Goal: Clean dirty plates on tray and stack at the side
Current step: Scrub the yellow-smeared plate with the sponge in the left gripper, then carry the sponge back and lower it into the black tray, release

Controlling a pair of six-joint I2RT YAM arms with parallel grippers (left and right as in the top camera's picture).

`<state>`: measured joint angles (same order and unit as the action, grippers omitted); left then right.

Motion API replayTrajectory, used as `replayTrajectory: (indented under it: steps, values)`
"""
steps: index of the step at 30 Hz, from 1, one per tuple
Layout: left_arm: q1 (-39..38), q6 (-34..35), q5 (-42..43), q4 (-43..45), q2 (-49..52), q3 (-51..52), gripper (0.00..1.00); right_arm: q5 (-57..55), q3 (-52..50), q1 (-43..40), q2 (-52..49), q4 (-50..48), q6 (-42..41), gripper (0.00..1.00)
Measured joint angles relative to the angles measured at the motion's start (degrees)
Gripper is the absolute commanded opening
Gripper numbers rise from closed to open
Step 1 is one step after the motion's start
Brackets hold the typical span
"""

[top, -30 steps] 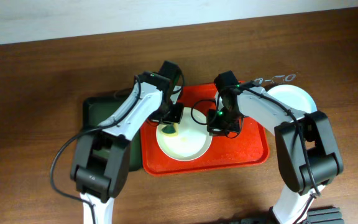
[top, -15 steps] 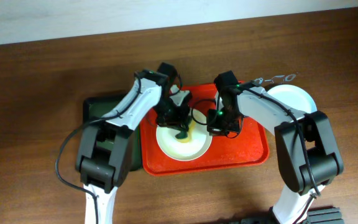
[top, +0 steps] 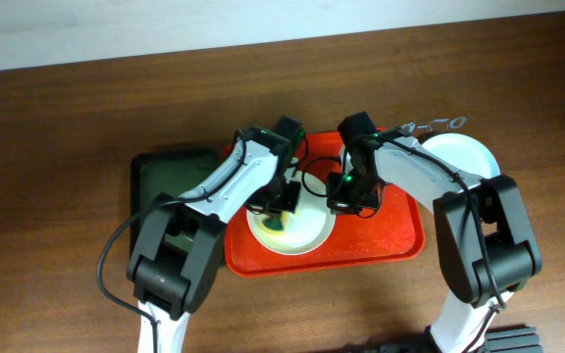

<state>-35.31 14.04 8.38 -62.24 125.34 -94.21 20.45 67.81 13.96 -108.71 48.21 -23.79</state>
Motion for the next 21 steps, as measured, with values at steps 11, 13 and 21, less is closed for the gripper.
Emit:
replayTrajectory:
  steps: [11, 13, 21]
  values:
    - [11.43, -2.49, 2.16, -5.38, -17.81, -2.69, 0.00, 0.02, 0.00, 0.00, 0.00, -0.13, 0.02, 0.04]
    - [14.60, -2.47, -3.23, -9.11, -20.39, -3.13, 0.00, 0.02, 0.00, 0.00, 0.00, -0.13, 0.00, 0.04]
    - [23.74, -0.96, -15.85, -5.62, -20.33, 1.95, 0.00, 0.02, 0.00, 0.00, 0.00, -0.11, 0.00, 0.04]
